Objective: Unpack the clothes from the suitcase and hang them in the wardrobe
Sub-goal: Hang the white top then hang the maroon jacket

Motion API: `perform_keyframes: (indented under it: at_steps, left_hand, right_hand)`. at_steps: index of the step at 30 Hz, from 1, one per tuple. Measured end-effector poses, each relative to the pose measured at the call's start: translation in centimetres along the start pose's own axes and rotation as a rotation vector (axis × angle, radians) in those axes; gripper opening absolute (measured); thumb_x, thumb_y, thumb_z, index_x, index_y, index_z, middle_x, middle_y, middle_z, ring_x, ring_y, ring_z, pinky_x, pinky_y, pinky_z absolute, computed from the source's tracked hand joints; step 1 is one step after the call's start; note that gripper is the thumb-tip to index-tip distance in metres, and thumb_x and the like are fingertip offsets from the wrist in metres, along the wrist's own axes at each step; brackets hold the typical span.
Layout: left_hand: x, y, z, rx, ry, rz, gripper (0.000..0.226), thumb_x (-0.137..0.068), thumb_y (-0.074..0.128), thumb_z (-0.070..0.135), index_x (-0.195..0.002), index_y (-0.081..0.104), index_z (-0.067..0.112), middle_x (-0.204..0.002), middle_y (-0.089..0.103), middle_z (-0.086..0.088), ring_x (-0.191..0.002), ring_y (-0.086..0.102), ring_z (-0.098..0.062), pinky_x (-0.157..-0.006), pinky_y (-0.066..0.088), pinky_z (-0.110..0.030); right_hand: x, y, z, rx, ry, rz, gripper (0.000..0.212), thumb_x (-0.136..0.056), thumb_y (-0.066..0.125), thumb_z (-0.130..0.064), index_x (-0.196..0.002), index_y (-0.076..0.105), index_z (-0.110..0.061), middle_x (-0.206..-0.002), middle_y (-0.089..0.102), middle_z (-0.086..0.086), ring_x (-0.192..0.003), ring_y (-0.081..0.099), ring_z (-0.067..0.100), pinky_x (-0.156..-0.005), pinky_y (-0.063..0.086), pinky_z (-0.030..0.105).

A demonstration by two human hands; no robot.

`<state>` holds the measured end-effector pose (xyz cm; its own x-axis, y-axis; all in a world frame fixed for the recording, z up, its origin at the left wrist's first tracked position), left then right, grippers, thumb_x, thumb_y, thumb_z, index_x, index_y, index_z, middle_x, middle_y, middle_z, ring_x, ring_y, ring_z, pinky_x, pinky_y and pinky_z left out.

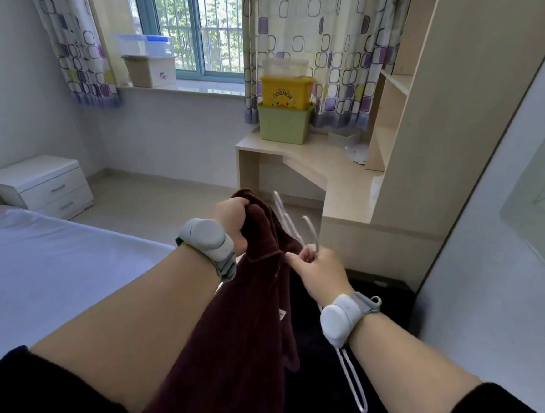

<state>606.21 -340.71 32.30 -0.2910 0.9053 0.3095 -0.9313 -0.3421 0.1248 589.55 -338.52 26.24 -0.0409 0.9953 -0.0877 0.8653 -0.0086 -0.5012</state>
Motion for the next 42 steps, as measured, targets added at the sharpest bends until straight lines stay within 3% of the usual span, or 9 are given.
perform_keyframes:
  at_steps: [5, 8, 13, 20, 24, 29, 34, 37, 42]
  left_hand:
    - [-0.3, 0.0, 0.0, 0.028, 0.015, 0.013, 0.011, -0.089, 0.052, 0.019, -0.078, 0.053, 0.017, -0.077, 0.055, -0.003, -0.066, 0.053, -0.019, -0.079, 0.043, -0.038]
    - [-0.6, -0.2, -0.2, 0.028, 0.065, 0.078, 0.016, -0.094, 0.051, 0.019, -0.078, 0.054, 0.015, -0.080, 0.055, -0.003, -0.085, 0.055, -0.023, -0.087, 0.043, -0.036]
    - [0.0, -0.4, -0.4, 0.075, 0.083, 0.070, 0.017, -0.094, 0.053, 0.019, -0.109, 0.058, 0.011, -0.100, 0.060, -0.010, -0.105, 0.056, -0.027, -0.098, 0.043, -0.038]
    - [-0.8, -1.2, -0.6, 0.140, 0.067, 0.005, 0.020, -0.094, 0.055, 0.020, -0.112, 0.060, 0.016, -0.111, 0.064, -0.012, -0.108, 0.060, -0.028, -0.103, 0.044, -0.044]
    - [-1.1, -1.6, -0.6, 0.159, 0.088, 0.037, 0.025, -0.094, 0.053, 0.021, -0.118, 0.058, 0.014, -0.110, 0.064, -0.011, -0.108, 0.059, -0.027, -0.102, 0.043, -0.043]
    - [-2.8, -3.4, 1.2, 0.229, 0.150, 0.117, 0.028, -0.090, 0.058, 0.024, -0.115, 0.062, 0.011, -0.116, 0.065, -0.014, -0.104, 0.063, -0.028, -0.099, 0.047, -0.044]
    - [-3.2, -4.4, 2.3, 0.177, 0.145, 0.049, 0.030, -0.091, 0.059, 0.022, -0.118, 0.060, 0.010, -0.111, 0.066, -0.015, -0.101, 0.065, -0.029, -0.095, 0.050, -0.045]
    - [-3.3, -4.6, 1.7, 0.094, 0.127, 0.003, 0.022, -0.093, 0.056, 0.020, -0.113, 0.061, 0.013, -0.105, 0.067, -0.016, -0.096, 0.065, -0.031, -0.093, 0.051, -0.046]
    - [-4.1, -5.9, -0.5, -0.068, 0.079, 0.061, 0.030, -0.094, 0.054, 0.017, -0.123, 0.058, 0.009, -0.111, 0.064, -0.018, -0.102, 0.062, -0.034, -0.097, 0.048, -0.048]
  right_hand:
    - [0.3, 2.5, 0.9, -0.033, 0.063, -0.111, 0.037, -0.091, 0.056, -0.034, -0.057, 0.048, -0.020, -0.058, 0.050, -0.006, -0.065, 0.048, 0.015, -0.062, 0.034, 0.029]
    - [-0.3, 3.1, 1.3, -0.012, 0.075, -0.106, 0.020, -0.091, 0.055, -0.033, -0.082, 0.060, -0.017, -0.080, 0.058, -0.003, -0.082, 0.054, 0.017, -0.072, 0.034, 0.024]
    - [-1.3, 3.5, 1.8, -0.095, 0.110, -0.171, 0.024, -0.094, 0.053, -0.030, -0.107, 0.066, -0.014, -0.097, 0.068, 0.000, -0.094, 0.061, 0.018, -0.084, 0.047, 0.030]
    - [-2.4, 3.9, 2.4, -0.315, 0.218, -0.189, 0.016, -0.085, 0.068, -0.029, -0.081, 0.068, -0.014, -0.073, 0.065, 0.003, -0.067, 0.059, 0.016, -0.065, 0.049, 0.034]
    - [-2.7, 4.2, 3.2, -0.356, 0.353, -0.254, 0.018, -0.085, 0.067, -0.019, -0.069, 0.059, -0.017, -0.064, 0.045, 0.005, -0.050, 0.035, 0.013, -0.044, 0.024, 0.022]
    - [-1.3, 4.8, 6.7, -0.215, 0.591, -0.366, 0.024, -0.080, 0.071, -0.017, -0.067, 0.051, -0.013, -0.055, 0.040, 0.003, -0.041, 0.031, 0.012, -0.035, 0.022, 0.018]
    - [-1.6, 3.8, 5.6, -0.057, 0.422, -0.319, 0.023, -0.083, 0.066, -0.019, -0.062, 0.058, -0.019, -0.041, 0.045, -0.011, -0.042, 0.040, 0.007, -0.040, 0.032, 0.018]
    - [-2.8, 2.3, 3.3, 0.084, 0.236, -0.154, 0.020, -0.091, 0.048, -0.012, -0.085, 0.067, -0.014, -0.075, 0.056, -0.001, -0.072, 0.051, 0.017, -0.066, 0.037, 0.023]
    - [-3.1, 0.3, 0.0, 0.001, 0.087, -0.030, 0.014, -0.099, 0.040, -0.018, -0.111, 0.046, -0.019, -0.091, 0.053, 0.000, -0.078, 0.050, 0.016, -0.064, 0.035, 0.023]
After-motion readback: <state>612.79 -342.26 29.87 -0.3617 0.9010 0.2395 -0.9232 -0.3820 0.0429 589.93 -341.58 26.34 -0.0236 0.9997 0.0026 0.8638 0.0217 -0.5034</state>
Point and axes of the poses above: each hand's wrist, its own x-axis away from the middle knuckle, its own y-axis out of the palm, z = x × y, the point moved 2 cm from there along -x, towards the middle knuckle
